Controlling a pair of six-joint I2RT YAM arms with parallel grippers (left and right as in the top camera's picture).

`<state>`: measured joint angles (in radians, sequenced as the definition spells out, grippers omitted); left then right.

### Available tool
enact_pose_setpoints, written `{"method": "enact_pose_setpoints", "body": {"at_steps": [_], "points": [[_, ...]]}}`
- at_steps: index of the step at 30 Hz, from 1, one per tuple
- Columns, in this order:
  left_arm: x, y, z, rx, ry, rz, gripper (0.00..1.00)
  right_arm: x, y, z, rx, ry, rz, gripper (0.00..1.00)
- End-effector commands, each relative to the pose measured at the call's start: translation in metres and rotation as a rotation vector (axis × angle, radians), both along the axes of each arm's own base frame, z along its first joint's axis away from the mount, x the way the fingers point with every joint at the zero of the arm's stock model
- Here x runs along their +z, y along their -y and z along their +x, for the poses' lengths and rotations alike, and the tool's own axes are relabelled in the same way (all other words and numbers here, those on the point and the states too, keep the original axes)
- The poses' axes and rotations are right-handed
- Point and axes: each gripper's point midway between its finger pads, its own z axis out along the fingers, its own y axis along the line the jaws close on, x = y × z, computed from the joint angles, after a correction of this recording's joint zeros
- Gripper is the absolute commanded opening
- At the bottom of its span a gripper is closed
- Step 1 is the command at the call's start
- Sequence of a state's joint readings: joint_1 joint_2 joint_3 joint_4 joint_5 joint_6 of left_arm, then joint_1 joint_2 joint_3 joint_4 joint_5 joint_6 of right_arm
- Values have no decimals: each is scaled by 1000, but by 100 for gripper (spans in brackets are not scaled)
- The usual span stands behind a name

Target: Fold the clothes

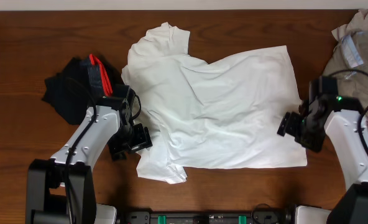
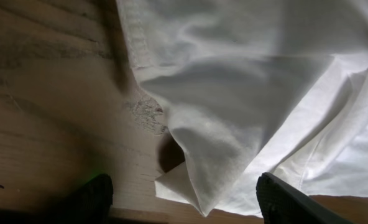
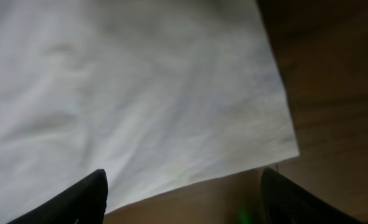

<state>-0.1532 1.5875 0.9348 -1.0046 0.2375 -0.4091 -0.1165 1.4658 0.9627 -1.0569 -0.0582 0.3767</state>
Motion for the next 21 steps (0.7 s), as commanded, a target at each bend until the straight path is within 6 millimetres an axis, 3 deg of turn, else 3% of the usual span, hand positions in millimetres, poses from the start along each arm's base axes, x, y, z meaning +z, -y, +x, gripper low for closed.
{"method": "enact_pose_setpoints", "body": {"at_steps": [1, 4, 8, 9, 11, 12, 17, 21], "points": [[2, 1, 0, 10, 5, -10, 74, -14, 16, -10, -95, -24, -81, 70], [2, 1, 0, 6, 7, -10, 65, -28, 13, -13, -117, -23, -61, 55], [2, 1, 0, 6, 7, -10, 48, -45, 12, -24, -162, -42, -59, 45], [2, 1, 0, 6, 6, -10, 47, -49, 12, -26, -173, -46, -60, 47], [3, 1, 0, 6, 5, -10, 47, -53, 15, -30, -196, -54, -78, 72], [3, 1, -1, 7, 2, -10, 46, -53, 16, -31, -199, -58, -80, 75], [3, 1, -3, 5, -6, -9, 47, -51, 36, -41, -223, -91, -123, 83], [3, 1, -3, -5, -3, -11, 46, -51, 47, -46, -244, -97, -80, 83]]}}
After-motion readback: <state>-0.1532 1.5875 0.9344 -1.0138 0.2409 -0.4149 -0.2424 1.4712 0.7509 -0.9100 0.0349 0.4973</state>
